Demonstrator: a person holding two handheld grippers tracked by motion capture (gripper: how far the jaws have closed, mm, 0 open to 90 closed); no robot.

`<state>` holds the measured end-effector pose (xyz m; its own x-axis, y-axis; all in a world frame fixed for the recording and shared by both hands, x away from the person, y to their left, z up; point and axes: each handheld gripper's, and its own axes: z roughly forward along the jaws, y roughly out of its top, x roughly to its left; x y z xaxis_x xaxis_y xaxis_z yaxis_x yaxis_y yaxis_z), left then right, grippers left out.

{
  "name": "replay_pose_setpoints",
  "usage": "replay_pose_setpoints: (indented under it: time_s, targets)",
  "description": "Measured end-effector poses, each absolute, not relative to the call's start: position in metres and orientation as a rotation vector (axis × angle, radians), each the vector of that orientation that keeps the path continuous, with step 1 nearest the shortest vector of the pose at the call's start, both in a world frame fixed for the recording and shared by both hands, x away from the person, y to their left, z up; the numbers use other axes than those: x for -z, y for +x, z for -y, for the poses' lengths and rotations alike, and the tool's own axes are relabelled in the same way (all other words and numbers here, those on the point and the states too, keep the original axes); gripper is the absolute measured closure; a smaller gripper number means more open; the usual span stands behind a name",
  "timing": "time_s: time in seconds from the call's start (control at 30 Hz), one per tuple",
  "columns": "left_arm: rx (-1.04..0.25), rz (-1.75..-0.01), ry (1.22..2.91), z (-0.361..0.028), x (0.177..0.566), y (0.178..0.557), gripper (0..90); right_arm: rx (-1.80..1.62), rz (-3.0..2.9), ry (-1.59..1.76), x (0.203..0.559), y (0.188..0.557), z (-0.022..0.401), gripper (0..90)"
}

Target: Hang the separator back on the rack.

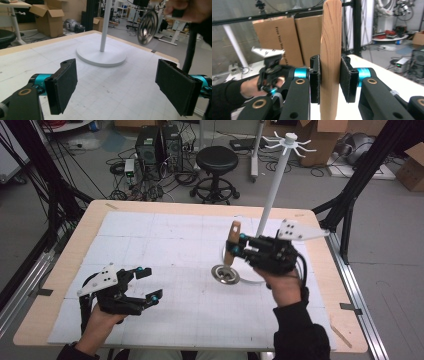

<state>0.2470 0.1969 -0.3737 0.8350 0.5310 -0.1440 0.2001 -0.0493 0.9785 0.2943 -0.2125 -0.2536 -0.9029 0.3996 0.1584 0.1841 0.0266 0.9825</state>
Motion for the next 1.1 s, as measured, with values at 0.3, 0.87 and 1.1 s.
replay_pose_setpoints:
  time_s: [0.3, 0.87, 1.1]
  targets:
    - [-0.305, -0.614, 1.635, -0.200, 0.381, 0.248, 18.4, -1.995, -2.060, 0.630, 0.202, 0.330, 0.246, 72.5]
    - [-0.311, -0.649, 1.604, -0.209, 0.380, 0.251, 18.4, -2.000, -1.991, 0.704, 0.170, 0.373, 0.275, 72.4]
    - [-0.303, -0.654, 1.606, -0.210, 0.381, 0.251, 18.4, -2.004, -1.960, 0.752, 0.172, 0.383, 0.281, 72.4]
